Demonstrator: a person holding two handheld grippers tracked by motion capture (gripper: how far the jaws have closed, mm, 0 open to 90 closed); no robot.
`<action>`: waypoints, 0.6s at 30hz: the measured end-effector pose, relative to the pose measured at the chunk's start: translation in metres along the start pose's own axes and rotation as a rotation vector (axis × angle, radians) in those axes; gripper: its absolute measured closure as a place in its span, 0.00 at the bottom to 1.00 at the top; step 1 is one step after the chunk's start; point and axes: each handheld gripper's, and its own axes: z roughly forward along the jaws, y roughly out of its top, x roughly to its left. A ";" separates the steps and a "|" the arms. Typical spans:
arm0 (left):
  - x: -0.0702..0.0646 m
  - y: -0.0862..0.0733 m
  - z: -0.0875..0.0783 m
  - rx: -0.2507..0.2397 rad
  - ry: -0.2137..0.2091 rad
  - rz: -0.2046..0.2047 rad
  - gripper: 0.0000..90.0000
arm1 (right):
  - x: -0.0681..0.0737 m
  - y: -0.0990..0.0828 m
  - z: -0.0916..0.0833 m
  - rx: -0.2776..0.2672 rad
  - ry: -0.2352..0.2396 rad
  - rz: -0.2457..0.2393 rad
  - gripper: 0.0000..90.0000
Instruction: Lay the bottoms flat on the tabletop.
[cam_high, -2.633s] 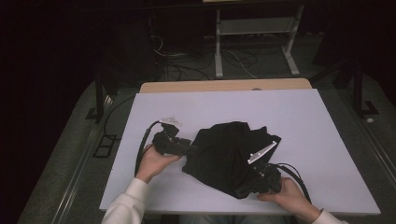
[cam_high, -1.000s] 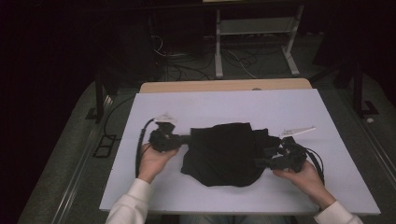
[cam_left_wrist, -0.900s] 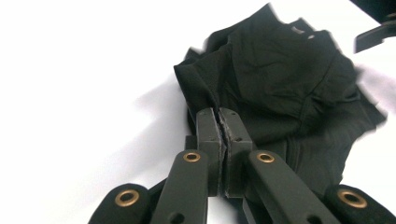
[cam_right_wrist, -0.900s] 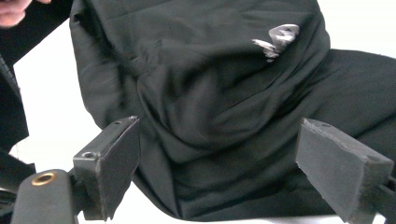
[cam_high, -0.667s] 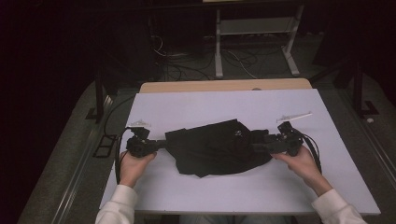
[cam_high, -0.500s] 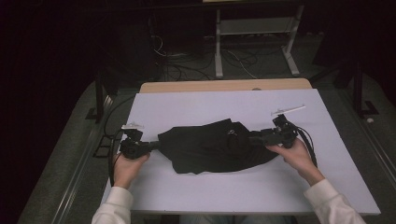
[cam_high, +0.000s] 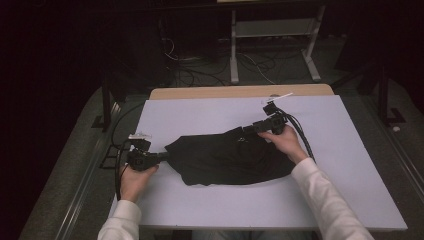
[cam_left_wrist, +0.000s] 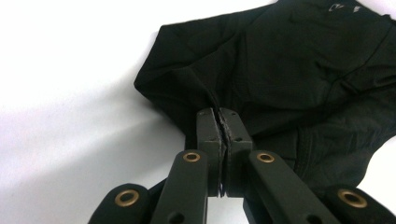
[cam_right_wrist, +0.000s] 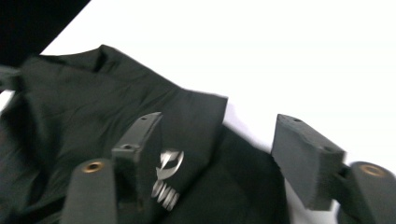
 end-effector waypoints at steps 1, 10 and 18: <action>-0.001 0.003 0.000 -0.008 -0.005 0.004 0.97 | -0.007 0.005 0.014 0.018 0.006 0.022 0.43; -0.003 0.014 0.003 -0.013 -0.014 0.014 0.97 | -0.016 0.008 0.040 0.048 0.123 0.048 0.96; -0.023 0.042 -0.001 -0.031 -0.023 0.078 0.97 | -0.020 0.017 0.002 -0.023 0.160 0.072 0.97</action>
